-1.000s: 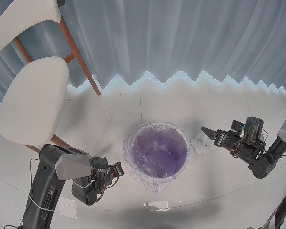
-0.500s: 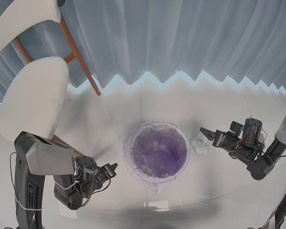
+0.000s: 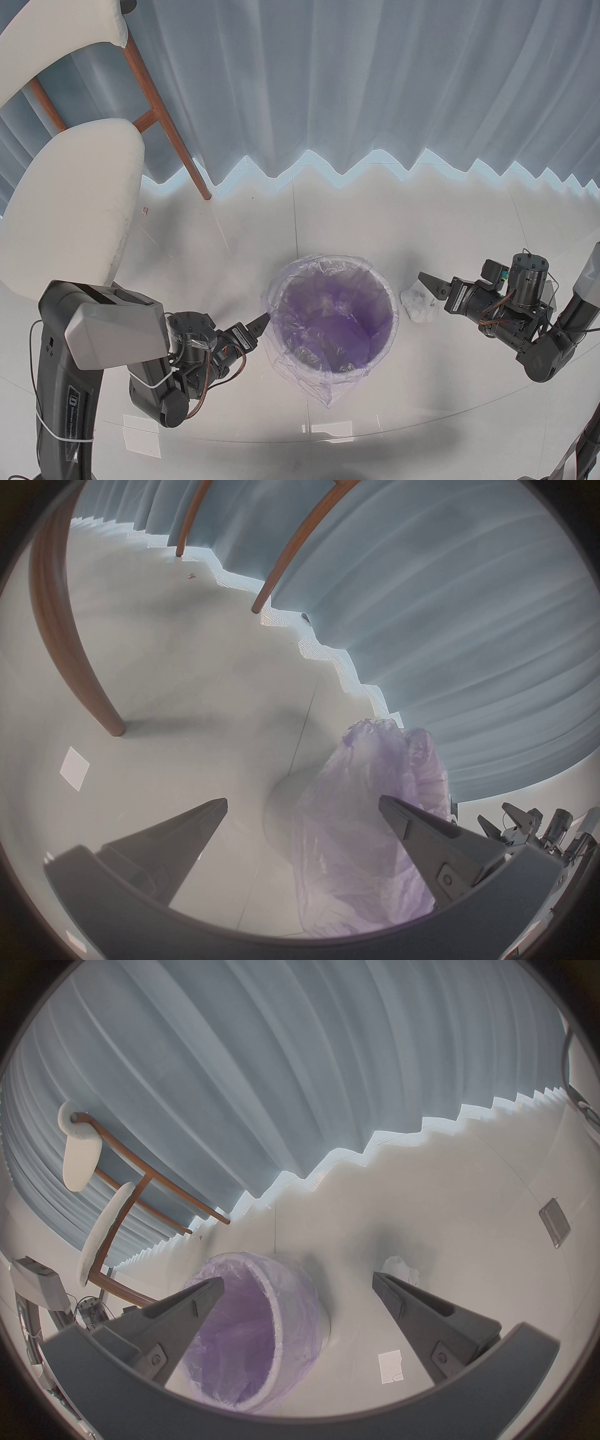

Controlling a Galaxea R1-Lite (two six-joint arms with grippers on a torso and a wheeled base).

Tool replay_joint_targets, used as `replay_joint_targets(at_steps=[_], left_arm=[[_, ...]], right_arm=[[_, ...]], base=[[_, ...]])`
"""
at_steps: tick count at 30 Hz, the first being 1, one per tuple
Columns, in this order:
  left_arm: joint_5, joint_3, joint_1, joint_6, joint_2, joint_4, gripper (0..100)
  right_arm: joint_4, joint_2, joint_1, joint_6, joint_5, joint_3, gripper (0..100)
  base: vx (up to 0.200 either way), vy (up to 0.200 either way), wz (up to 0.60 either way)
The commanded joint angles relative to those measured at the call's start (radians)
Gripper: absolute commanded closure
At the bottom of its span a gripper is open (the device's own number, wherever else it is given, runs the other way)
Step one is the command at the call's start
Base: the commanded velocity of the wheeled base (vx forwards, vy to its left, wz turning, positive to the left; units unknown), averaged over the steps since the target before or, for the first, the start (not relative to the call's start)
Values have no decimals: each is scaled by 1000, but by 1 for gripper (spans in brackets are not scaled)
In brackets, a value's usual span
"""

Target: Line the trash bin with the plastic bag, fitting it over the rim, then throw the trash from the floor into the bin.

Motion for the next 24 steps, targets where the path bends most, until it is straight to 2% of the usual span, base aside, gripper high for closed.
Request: replay_joint_targets(at_steps=[1, 12, 24], left_arm=[[2, -39, -3, 0, 48, -1, 0], [4, -79, -11, -2, 80, -1, 0], [4, -181, -26, 18, 172, 4, 0]], right_arm=[[-1, 2, -1, 2, 1, 4, 0], [-1, 4, -3, 3, 1, 6, 0], [-4, 2, 0, 3, 0, 19, 0]], base=[[0, 0, 0], [0, 0, 0], [0, 0, 0]])
